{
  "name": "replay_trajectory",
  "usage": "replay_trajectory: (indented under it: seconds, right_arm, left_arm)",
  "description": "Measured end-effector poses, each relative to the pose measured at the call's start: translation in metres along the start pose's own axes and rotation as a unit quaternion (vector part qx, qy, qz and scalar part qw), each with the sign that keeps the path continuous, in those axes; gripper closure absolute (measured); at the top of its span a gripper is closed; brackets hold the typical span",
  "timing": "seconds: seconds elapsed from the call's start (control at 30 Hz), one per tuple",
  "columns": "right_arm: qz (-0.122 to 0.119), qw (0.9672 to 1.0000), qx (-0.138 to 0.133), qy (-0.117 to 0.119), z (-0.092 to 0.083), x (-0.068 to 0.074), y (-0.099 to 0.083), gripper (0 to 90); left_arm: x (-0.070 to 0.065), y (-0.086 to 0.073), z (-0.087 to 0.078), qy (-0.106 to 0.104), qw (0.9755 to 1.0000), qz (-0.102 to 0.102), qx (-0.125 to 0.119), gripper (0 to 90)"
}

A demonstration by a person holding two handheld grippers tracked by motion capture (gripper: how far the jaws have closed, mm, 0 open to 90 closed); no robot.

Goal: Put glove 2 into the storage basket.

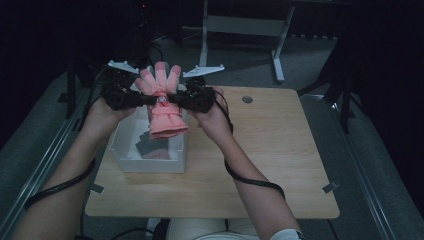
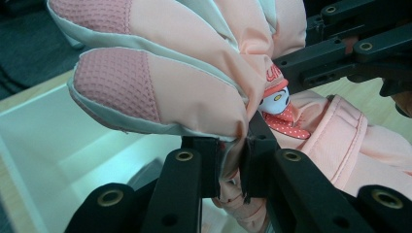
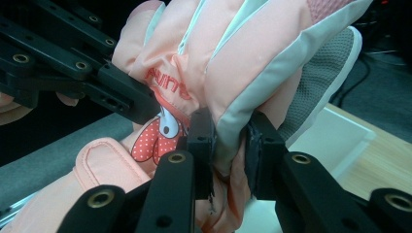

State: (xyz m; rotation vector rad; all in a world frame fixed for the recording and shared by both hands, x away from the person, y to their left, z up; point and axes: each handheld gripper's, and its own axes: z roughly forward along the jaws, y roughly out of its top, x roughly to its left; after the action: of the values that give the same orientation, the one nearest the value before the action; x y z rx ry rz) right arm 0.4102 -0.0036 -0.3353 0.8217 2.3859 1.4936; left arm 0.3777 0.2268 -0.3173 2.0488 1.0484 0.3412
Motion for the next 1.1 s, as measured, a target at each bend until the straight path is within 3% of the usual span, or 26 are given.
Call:
replay_trajectory:
  seconds: [0.07, 0.27, 0.7, 0.83, 1.0, 1.1]
  right_arm:
    - [0.000, 0.9999, 0.010, 0.010, 0.019, 0.004, 0.000, 75.1]
    - [0.008, 0.9993, 0.034, 0.013, 0.050, 0.004, -0.007, 75.1]
    - [0.029, 0.9950, 0.096, 0.005, 0.098, -0.007, -0.035, 75.1]
    - [0.035, 0.9911, 0.129, -0.005, 0.113, -0.007, -0.045, 75.7]
    - [0.048, 0.9875, 0.150, -0.008, 0.120, -0.008, -0.050, 75.8]
    - [0.051, 0.9839, 0.171, -0.016, 0.128, -0.007, -0.052, 75.7]
  left_arm:
    - [0.012, -0.009, 0.000, 0.011, 0.9998, -0.011, 0.010, 79.9]
    - [0.030, -0.028, 0.012, 0.012, 0.9991, -0.035, 0.018, 79.9]
    - [0.059, -0.062, 0.054, 0.003, 0.9954, -0.079, 0.053, 79.9]
    - [0.063, -0.073, 0.069, 0.004, 0.9936, -0.087, 0.072, 80.0]
    - [0.064, -0.077, 0.074, 0.007, 0.9927, -0.089, 0.081, 80.1]
    - [0.063, -0.076, 0.080, 0.025, 0.9896, -0.087, 0.112, 79.9]
